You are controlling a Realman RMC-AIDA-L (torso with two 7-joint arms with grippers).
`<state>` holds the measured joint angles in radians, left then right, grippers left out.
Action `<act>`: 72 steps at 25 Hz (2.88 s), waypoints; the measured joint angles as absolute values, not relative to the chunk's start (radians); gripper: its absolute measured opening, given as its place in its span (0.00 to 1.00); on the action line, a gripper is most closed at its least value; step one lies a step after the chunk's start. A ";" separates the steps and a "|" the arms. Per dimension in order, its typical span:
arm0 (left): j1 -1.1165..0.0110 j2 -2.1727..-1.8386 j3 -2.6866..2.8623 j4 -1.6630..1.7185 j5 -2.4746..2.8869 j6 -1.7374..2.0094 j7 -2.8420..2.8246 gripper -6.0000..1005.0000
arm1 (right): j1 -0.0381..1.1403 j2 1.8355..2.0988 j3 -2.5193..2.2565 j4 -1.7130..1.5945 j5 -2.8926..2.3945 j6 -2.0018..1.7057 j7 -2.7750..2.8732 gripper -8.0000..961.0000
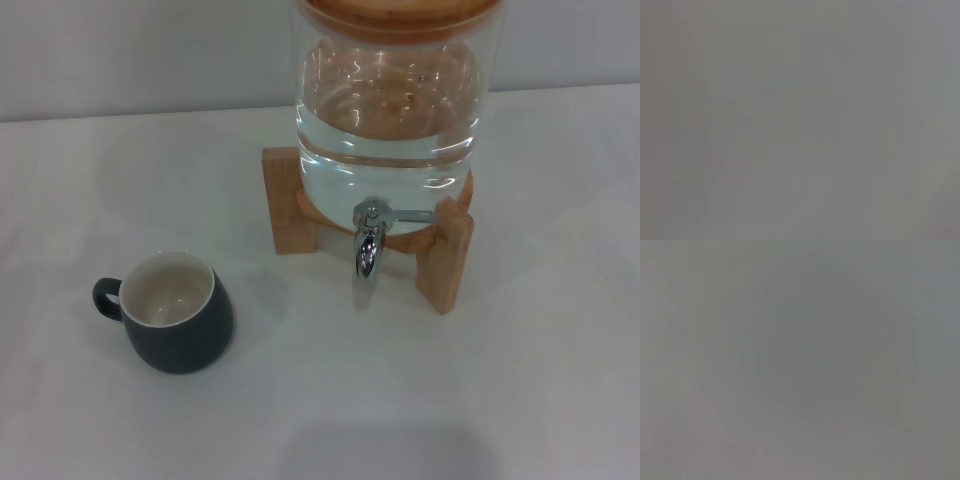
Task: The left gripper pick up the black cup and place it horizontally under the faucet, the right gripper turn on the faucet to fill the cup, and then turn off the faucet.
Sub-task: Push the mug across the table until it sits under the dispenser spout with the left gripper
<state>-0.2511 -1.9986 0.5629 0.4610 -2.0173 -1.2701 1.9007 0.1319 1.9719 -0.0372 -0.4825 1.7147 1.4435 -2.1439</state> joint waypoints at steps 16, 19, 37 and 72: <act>-0.259 -1.986 0.560 0.462 -1.941 -1.272 1.929 0.85 | 0.148 1.994 -0.043 -0.491 1.706 1.447 -2.152 0.83; -0.259 -1.976 0.566 0.470 -1.907 -1.314 1.910 0.85 | 0.154 1.992 -0.040 -0.491 1.706 1.447 -2.152 0.83; -0.186 -1.958 0.559 0.766 -1.357 -1.510 1.598 0.85 | 0.186 1.964 -0.038 -0.511 1.714 1.448 -2.127 0.83; -0.360 -2.080 0.592 0.592 -1.217 -1.269 1.920 0.84 | 0.238 1.976 -0.048 -0.529 1.706 1.438 -2.126 0.83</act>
<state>-0.3597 -2.0804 0.5917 0.5918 -1.2166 -1.2692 1.9203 0.2382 1.9757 -0.0475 -0.5285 1.7057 1.4375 -2.1261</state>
